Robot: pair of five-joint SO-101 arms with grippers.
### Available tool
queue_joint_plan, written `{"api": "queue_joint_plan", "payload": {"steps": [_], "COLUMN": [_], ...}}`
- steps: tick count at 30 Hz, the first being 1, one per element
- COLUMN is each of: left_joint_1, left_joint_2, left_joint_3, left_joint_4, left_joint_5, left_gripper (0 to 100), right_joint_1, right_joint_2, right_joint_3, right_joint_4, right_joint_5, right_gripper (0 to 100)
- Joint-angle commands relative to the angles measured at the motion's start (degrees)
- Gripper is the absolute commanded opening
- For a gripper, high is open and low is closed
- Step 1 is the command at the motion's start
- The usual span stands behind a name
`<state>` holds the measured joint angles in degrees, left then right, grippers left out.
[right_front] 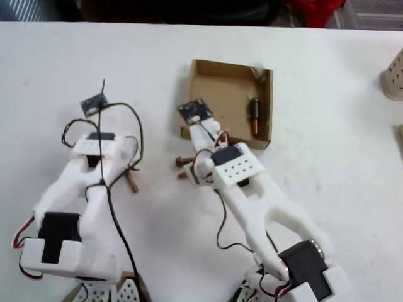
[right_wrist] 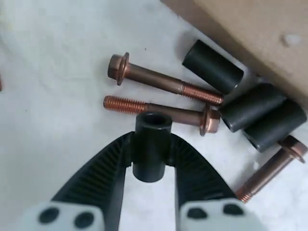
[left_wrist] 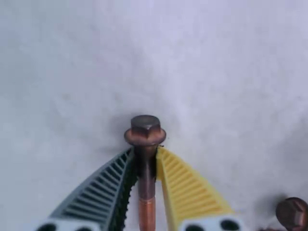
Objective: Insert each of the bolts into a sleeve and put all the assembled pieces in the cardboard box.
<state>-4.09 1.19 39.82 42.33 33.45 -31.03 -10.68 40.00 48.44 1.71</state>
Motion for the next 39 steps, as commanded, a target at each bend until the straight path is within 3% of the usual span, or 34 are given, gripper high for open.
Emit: {"api": "queue_joint_plan", "payload": {"steps": [1,8,17,23,25,31,39], "left_joint_1": [-0.4,-0.4,-0.3,0.3,1.2,1.5,1.5], "left_joint_2": [-3.0,-3.2,-4.4,-5.6,-5.6,-5.6,-5.6], "left_joint_3": [0.0,-0.1,-0.2,0.1,0.2,0.2,0.2], "left_joint_4": [-1.3,-1.3,-0.9,0.3,0.3,0.3,0.3], "left_joint_5": [-0.5,-0.5,-0.5,-5.6,-5.7,-5.7,-5.7], "left_gripper": [2,2,2,2,2,2,2], "right_joint_1": [0.1,-0.8,-0.9,-1.0,-1.0,-1.9,-5.6], "right_joint_2": [-2.8,-12.7,-24.8,-31.0,-31.3,-31.3,-23.1], "right_joint_3": [0.5,7.3,27.9,36.7,38.2,42.9,46.9], "right_joint_4": [-4.0,-10.2,-34.1,-45.8,-48.7,-63.3,-84.5], "right_joint_5": [-0.6,-0.7,-0.7,-0.7,-1.2,-14.1,-13.9], "right_gripper": [1.7,1.6,1.6,1.6,1.6,1.6,1.5]}}
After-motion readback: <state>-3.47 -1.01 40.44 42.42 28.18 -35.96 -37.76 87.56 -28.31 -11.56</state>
